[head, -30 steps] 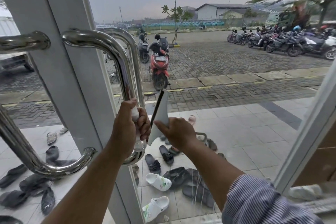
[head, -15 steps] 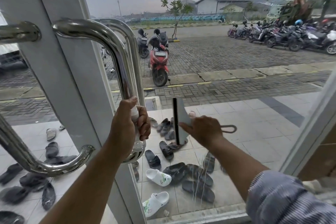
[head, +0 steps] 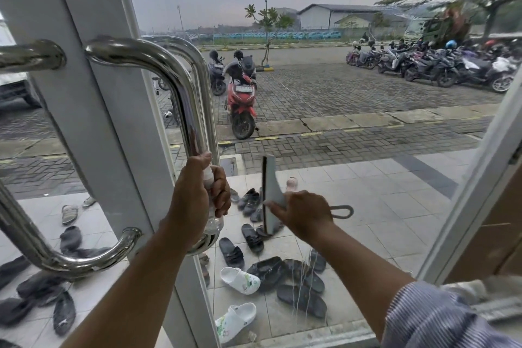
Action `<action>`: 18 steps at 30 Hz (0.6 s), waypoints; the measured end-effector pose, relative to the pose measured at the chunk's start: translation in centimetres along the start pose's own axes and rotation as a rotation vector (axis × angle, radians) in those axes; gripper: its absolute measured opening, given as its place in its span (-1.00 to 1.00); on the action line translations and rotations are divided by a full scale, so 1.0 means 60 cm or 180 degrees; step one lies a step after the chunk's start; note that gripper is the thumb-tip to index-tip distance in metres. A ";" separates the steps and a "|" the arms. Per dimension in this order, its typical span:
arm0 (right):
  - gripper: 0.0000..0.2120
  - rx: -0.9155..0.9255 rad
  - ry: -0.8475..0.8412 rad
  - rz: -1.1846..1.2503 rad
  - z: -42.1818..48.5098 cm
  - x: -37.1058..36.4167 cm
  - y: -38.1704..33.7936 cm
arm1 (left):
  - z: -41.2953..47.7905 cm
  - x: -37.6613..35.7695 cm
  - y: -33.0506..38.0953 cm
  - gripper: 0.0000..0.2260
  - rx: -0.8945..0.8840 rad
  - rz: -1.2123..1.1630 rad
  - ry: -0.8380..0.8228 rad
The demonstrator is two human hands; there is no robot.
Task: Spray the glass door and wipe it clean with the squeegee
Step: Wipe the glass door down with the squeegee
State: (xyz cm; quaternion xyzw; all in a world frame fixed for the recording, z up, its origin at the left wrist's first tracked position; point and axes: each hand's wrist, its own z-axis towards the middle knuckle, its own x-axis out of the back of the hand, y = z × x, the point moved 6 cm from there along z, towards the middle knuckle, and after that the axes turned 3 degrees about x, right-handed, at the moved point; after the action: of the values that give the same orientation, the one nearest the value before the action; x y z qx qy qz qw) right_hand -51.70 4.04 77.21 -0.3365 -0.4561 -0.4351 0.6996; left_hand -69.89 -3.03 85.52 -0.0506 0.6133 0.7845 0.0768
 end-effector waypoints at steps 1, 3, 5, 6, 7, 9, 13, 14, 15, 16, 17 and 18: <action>-0.38 0.0107 -0.0093 0.0109 0.007 -0.006 -0.028 | 0.000 -0.001 -0.002 -0.59 -0.0004 -0.0021 -0.0015; -0.44 0.0234 -0.0294 0.0368 0.018 -0.025 -0.079 | 0.000 -0.003 -0.005 -0.60 -0.0039 0.0019 -0.0069; -0.43 0.0237 -0.0396 0.0448 0.028 -0.052 -0.112 | 0.000 -0.004 -0.006 -0.60 -0.0111 0.0194 -0.0153; -0.40 0.0226 -0.0439 0.0470 0.031 -0.067 -0.122 | -0.001 -0.005 -0.006 -0.59 -0.0139 0.0252 -0.0181; -0.39 0.0211 -0.0438 0.0505 0.036 -0.081 -0.131 | 0.000 -0.003 -0.005 -0.58 -0.0161 0.0284 -0.0193; -0.38 0.0149 -0.0333 0.0474 0.040 -0.102 -0.141 | -0.001 -0.001 -0.008 -0.57 -0.0143 0.0270 -0.0210; -0.39 0.0106 -0.0090 0.0245 0.042 -0.115 -0.138 | -0.004 -0.001 -0.026 -0.56 -0.0058 0.0381 -0.0229; -0.39 0.0132 -0.0090 0.0191 0.044 -0.116 -0.132 | -0.005 -0.002 -0.031 -0.55 -0.0039 0.0399 -0.0230; -0.38 0.0143 -0.0100 0.0139 0.043 -0.116 -0.125 | -0.008 -0.004 -0.039 -0.56 -0.0008 0.0378 -0.0232; -0.35 0.0112 -0.0125 0.0084 0.042 -0.116 -0.111 | -0.009 -0.006 -0.045 -0.57 0.0022 0.0340 -0.0242; -0.34 0.0064 -0.0155 0.0050 0.039 -0.116 -0.094 | -0.011 -0.007 -0.052 -0.57 0.0047 0.0309 -0.0254; -0.32 0.0000 -0.0179 0.0041 0.034 -0.114 -0.073 | -0.013 -0.009 -0.057 -0.57 0.0065 0.0303 -0.0265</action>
State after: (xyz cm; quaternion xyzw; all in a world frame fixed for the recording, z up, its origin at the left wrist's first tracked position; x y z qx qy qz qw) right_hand -57.83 6.14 71.90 -0.3516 -0.4734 -0.4209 0.6893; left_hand -68.72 -3.02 82.14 0.0120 0.6193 0.7823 0.0653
